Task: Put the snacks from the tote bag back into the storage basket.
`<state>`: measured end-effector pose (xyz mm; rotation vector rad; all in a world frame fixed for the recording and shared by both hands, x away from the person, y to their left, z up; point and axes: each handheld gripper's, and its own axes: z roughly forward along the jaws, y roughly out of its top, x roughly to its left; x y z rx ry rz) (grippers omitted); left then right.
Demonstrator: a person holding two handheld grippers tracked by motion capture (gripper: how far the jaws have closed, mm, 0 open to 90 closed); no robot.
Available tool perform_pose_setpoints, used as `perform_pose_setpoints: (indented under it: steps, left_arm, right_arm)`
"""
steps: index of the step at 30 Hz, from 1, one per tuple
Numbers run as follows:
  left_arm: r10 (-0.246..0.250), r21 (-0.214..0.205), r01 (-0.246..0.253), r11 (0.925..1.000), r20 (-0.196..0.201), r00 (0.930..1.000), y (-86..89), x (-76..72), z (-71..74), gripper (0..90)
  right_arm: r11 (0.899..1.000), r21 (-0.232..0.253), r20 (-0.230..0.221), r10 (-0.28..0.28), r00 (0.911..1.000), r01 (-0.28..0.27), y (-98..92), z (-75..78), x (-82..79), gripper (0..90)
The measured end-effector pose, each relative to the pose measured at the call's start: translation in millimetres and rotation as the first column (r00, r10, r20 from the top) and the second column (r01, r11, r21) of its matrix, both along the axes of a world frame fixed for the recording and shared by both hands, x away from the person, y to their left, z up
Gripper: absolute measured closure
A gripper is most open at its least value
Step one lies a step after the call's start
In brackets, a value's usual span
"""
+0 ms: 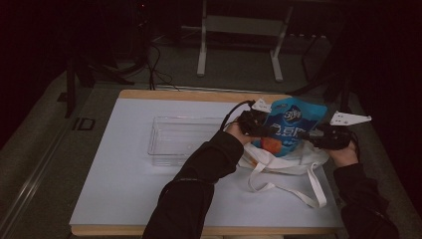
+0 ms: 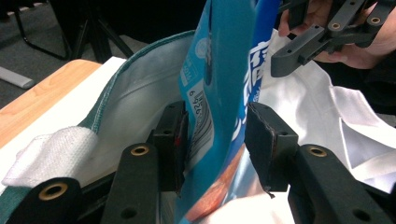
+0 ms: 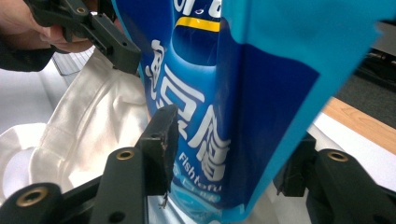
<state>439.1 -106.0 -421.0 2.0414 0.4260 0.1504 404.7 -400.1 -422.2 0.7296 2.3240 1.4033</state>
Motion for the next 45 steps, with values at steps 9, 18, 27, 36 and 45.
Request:
perform_pose_setpoints:
  steps: [9, 18, 27, 36, 45]
  left_arm:
    - [0.022, -0.022, -0.022, 0.9995, -0.002, 0.9998, -10.0, 1.8, -0.2, 70.6]
    - [0.034, 0.002, -0.034, 0.9994, 0.028, 0.999, -13.8, -0.1, 1.7, 84.5]
    - [0.028, 0.036, -0.031, 0.9989, 0.088, 0.9958, -16.3, -2.2, 9.7, 90.0]
    - [0.012, 0.015, -0.014, 0.9998, 0.11, 0.9938, -15.6, -4.4, 28.4, 90.0]
    - [-0.046, -0.001, 0.047, 0.9989, 0.139, 0.9892, -8.3, -10.3, 60.8, 90.0]
  right_arm:
    - [1.0, -0.025, -0.001, 0.018, 0.9998, -0.018, 11.0, 0.4, 2.3, 63.2]
    - [1.0, -0.017, -0.003, -0.009, 1.0, 0.009, 11.9, -0.6, 3.4, 79.3]
    - [0.999, -0.028, -0.009, -0.019, 0.9998, 0.019, 14.2, 4.3, 2.8, 84.5]
    - [1.0, -0.014, 0.01, -0.016, 0.9998, 0.017, 12.0, 19.4, -0.7, 85.9]
    - [1.0, 0.011, 0.043, 0.019, 0.9989, -0.02, 9.7, 48.4, -7.7, 86.6]
